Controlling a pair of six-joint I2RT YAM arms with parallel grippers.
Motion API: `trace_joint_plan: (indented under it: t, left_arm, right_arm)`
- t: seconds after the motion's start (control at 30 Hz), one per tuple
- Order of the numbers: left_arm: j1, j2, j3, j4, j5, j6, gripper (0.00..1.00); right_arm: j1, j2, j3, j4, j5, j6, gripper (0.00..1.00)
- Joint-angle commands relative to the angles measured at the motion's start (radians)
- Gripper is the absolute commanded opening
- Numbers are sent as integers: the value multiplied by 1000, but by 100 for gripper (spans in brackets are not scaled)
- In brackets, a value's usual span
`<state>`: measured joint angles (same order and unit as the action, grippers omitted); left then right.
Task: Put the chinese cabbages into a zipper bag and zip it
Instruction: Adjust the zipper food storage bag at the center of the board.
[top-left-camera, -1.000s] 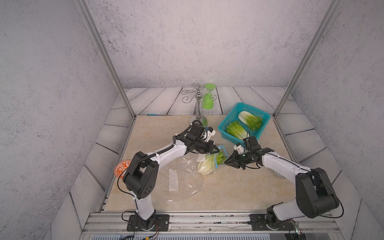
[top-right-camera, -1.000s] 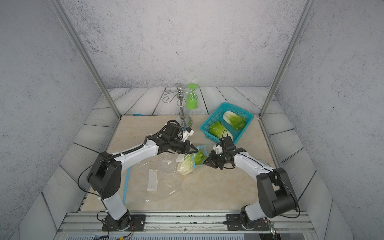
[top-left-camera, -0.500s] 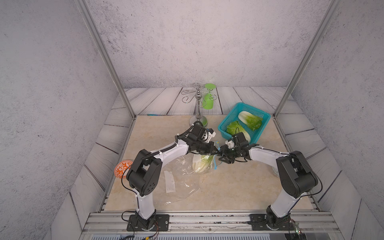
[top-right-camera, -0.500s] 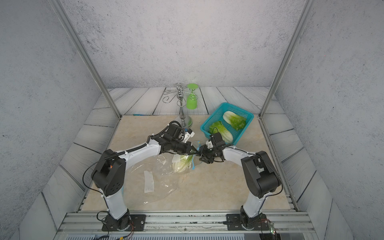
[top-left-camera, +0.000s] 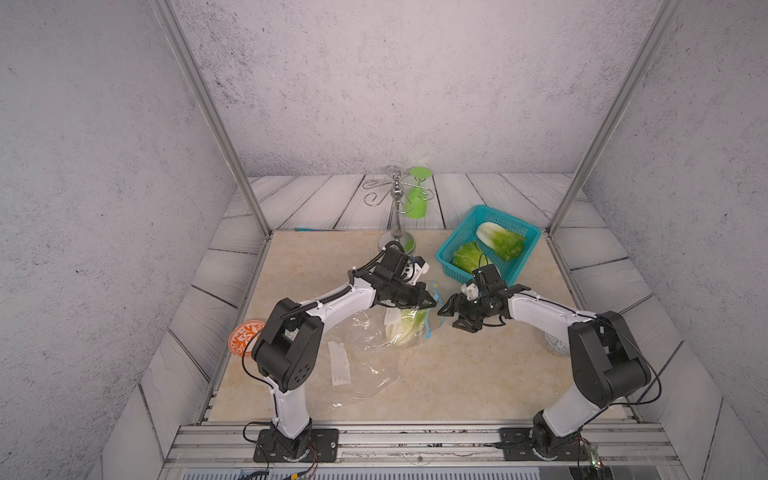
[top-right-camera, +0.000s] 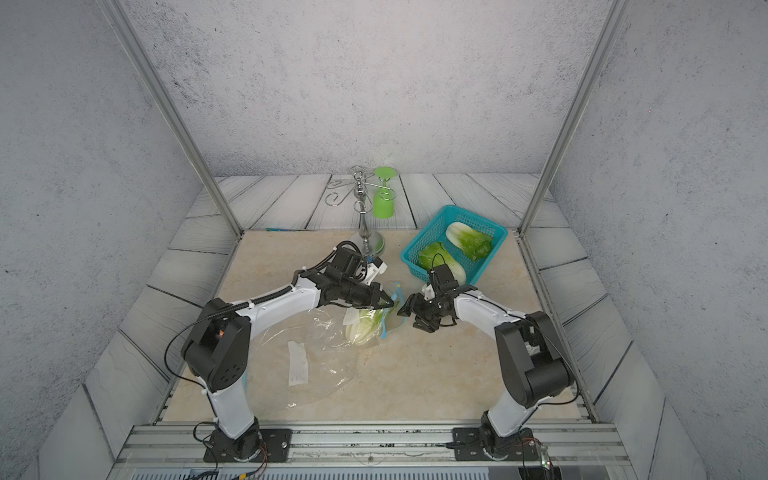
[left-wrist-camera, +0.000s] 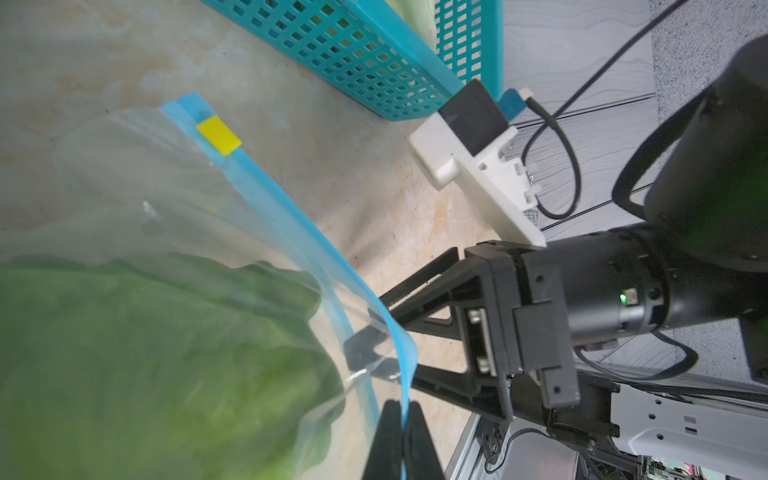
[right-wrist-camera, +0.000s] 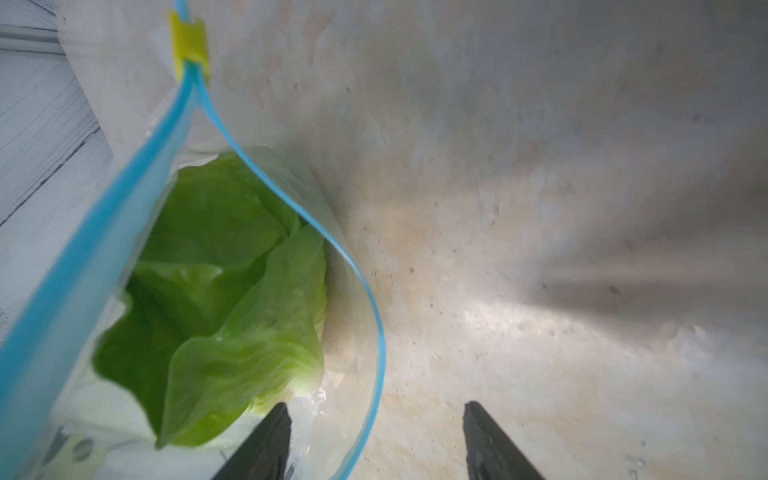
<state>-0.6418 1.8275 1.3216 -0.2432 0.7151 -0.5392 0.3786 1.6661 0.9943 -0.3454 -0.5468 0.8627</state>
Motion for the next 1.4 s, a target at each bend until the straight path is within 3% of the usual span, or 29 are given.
trace_joint_plan:
  t: [0.0, 0.03, 0.2, 0.33, 0.4, 0.47, 0.6, 0.77, 0.87, 0.97, 1.13, 1.23, 1.37]
  left_arm:
    - [8, -27, 19, -6, 7, 1, 0]
    - [9, -26, 19, -5, 6, 1, 0]
    - [40, -75, 22, -22, -22, -32, 0]
    - [64, -260, 32, -125, -105, -91, 0]
    - [62, -358, -9, -87, -137, -169, 0]
    - [61, -429, -21, -61, -172, -228, 0]
    - [44, -519, 50, -116, -250, -195, 0]
    - [34, -562, 72, -158, -220, -225, 0]
    - [27, -586, 113, -209, -256, -189, 0]
    - [34, -617, 113, -266, -277, -184, 0]
    - [30, -662, -29, -187, -250, -253, 0]
    - [28, -571, -69, -116, -223, -245, 0]
    - [27, -373, -5, -122, -185, -167, 0]
  right_arm:
    - [14, 78, 55, 44, 9, 4, 61]
    - [15, 100, 66, 47, 2, 4, 55]
    - [23, 97, 144, -23, -22, -61, 0]
    - [93, 1, 454, -382, -32, -227, 0]
    - [132, 31, 628, -549, 2, -298, 0]
    - [138, 77, 753, -666, -54, -305, 0]
    - [181, 78, 867, -739, 65, -310, 0]
    - [202, 30, 907, -664, -57, -226, 0]
    - [209, 43, 1029, -727, -3, -243, 0]
    - [210, 53, 973, -788, -14, -237, 0]
    - [215, -92, 636, -535, -42, -130, 0]
    - [147, -53, 496, -430, -52, -121, 0]
    - [69, 67, 522, -491, 35, -233, 0]
